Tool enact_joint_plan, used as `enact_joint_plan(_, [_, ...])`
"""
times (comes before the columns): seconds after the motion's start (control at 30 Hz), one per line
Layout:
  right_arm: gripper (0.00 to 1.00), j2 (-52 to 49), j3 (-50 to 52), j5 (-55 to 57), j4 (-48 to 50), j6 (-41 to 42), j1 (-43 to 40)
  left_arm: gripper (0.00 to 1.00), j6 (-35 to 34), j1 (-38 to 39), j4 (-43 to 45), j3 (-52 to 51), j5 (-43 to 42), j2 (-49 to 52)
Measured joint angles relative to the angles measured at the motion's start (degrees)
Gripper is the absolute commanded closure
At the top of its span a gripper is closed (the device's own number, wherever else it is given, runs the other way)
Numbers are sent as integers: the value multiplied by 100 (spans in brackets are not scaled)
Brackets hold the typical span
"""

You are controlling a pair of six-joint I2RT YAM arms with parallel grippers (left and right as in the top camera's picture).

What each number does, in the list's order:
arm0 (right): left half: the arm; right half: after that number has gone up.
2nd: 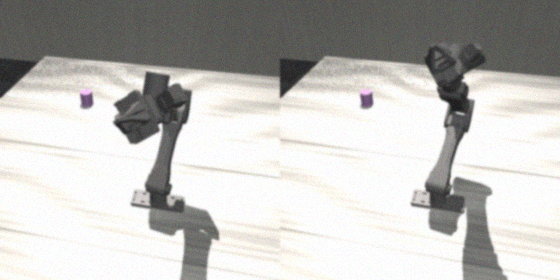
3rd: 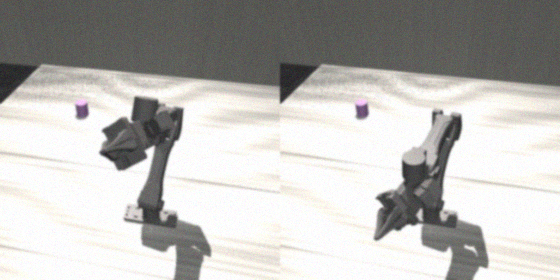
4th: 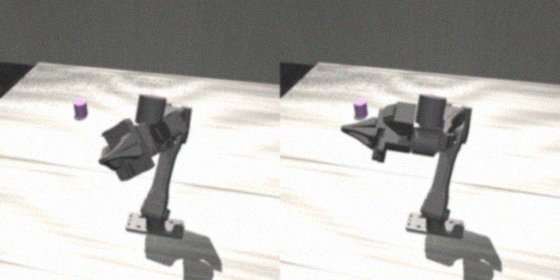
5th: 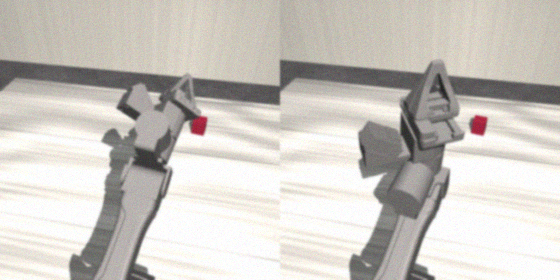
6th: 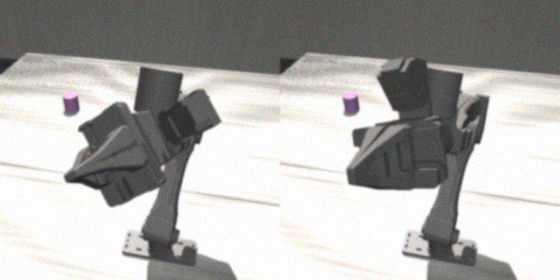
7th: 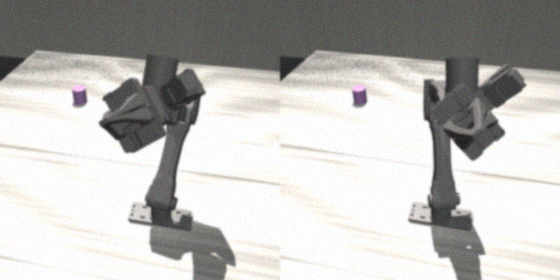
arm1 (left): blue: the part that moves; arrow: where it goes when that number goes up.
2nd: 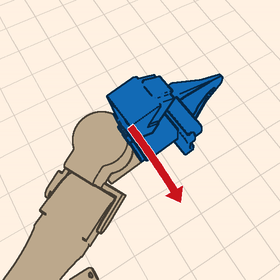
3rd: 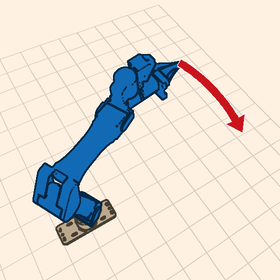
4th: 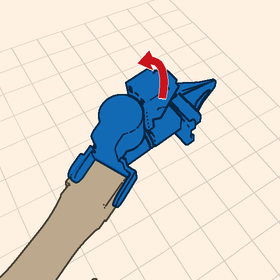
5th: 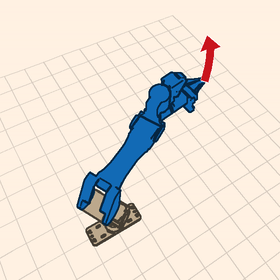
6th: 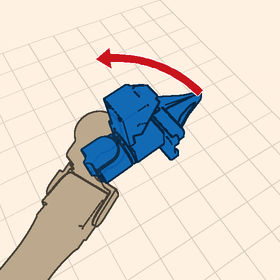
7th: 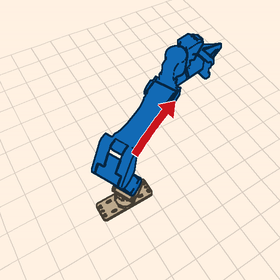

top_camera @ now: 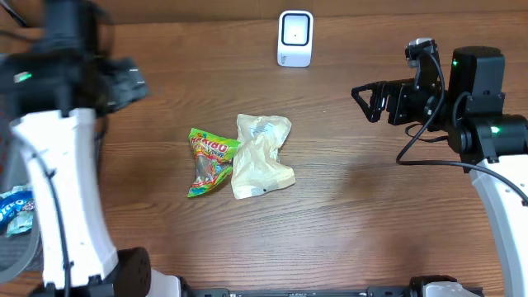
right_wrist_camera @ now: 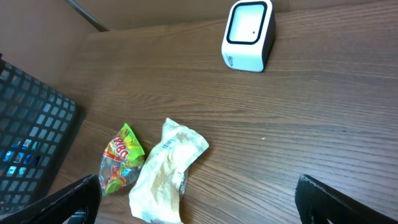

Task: Scan the item barcode
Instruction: 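Reach the left gripper into the basket and grasp the blue Oreo pack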

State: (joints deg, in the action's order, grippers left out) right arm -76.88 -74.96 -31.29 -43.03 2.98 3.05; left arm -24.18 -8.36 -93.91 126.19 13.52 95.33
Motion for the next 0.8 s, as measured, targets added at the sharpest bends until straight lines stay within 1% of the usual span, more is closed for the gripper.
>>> enact_joint_plan(0.03, [0, 0, 0, -2, 7, 0, 0, 0, 37, -195, -144, 133, 28, -31])
enact_joint_plan(0.13, [0, 0, 0, -2, 11, 0, 0, 0, 188, -1154, -264, 188, -2, -160])
enact_joint_plan(0.17, [0, 0, -2, -2, 9, 0, 0, 0, 219, -1718, -260, 92, -79, -168])
enact_joint_plan(0.3, [0, 0, 0, 0, -2, 2, 0, 0, 260, -3132, -186, -378, -382, -168])
enact_joint_plan(0.33, [0, 0, 0, -2, 0, 2, 0, 0, 264, -3582, -63, -599, -466, -168])
enact_joint_plan(0.4, [0, 0, 0, 0, 0, 0, 0, 0, 284, -4157, 247, -1016, -605, -184])
enact_joint_plan(0.43, [0, 0, 0, 0, -2, 0, -2, 0, 304, -4603, 540, -1480, -739, -179])
enact_joint_plan(0.47, [0, 0, 0, -2, 0, 0, -2, 0, 304, -4806, 748, -1768, -811, -170])
enact_joint_plan(0.53, [0, 0, 0, -2, 0, -2, 0, 0, 302, -5117, 1698, -2632, -1019, -212])
enact_joint_plan(0.57, [0, 0, 0, -4, -2, 0, 0, 0, 297, -5187, 1937, -2914, -1064, -190])
enact_joint_plan(0.6, [0, 0, 0, -2, -9, 2, 0, 0, 299, -5250, 2636, -3477, -1128, -201])
enact_joint_plan(0.63, [0, 0, -2, -2, -7, 2, 0, 0, 297, -5254, 2997, -3840, -1145, -168])
enact_joint_plan(0.67, [0, 0, 0, -2, -7, 0, 0, 0, 297, -5239, 3569, -4400, -1189, -140])
enact_joint_plan(0.73, [0, 0, 0, 0, -7, 0, 0, 0, 299, -5222, 4315, -5121, -1207, -44])
enact_joint_plan(0.77, [0, 0, 0, -2, -9, 0, 0, 0, 302, -5213, 4555, -5298, -1202, 0])
enact_joint_plan(0.8, [0, 0, 0, 0, -11, 2, 0, 0, 302, -5211, 5005, -5563, -1204, 57])
